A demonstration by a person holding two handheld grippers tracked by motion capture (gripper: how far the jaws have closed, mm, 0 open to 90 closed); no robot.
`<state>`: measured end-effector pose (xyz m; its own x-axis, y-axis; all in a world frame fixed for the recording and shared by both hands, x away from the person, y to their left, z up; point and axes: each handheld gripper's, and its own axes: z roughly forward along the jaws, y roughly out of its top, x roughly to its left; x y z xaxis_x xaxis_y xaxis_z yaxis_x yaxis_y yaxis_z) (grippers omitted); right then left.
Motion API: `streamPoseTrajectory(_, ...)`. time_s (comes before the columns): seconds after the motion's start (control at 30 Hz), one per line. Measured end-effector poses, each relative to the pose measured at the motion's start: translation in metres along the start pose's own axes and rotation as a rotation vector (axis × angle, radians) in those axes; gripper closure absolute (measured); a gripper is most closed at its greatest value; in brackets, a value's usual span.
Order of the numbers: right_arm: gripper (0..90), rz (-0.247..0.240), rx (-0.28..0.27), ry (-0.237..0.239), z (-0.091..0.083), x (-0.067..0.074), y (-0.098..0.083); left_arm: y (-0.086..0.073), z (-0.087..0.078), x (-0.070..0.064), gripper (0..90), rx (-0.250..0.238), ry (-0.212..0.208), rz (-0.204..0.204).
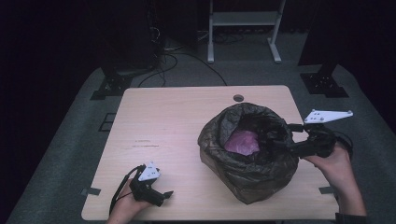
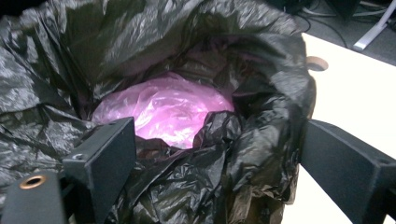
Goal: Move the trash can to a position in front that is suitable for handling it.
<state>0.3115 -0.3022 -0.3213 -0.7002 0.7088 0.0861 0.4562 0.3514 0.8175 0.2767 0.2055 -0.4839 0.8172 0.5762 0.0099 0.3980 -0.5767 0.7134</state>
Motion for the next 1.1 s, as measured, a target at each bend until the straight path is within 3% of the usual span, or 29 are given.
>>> streamPoseTrajectory(0.47, 10.1, -0.020, 0.051, 0.002, 0.016, 0.007, 0.001, -0.005, -0.005, 0.003, 0.0, 0.000, 0.003, -0.004)
streamPoseTrajectory(1.1, 10.1, -0.074, 0.058, 0.079, 0.033, 0.036, 0.008, -0.006, -0.006, 0.004, 0.0, 0.001, 0.006, -0.005)
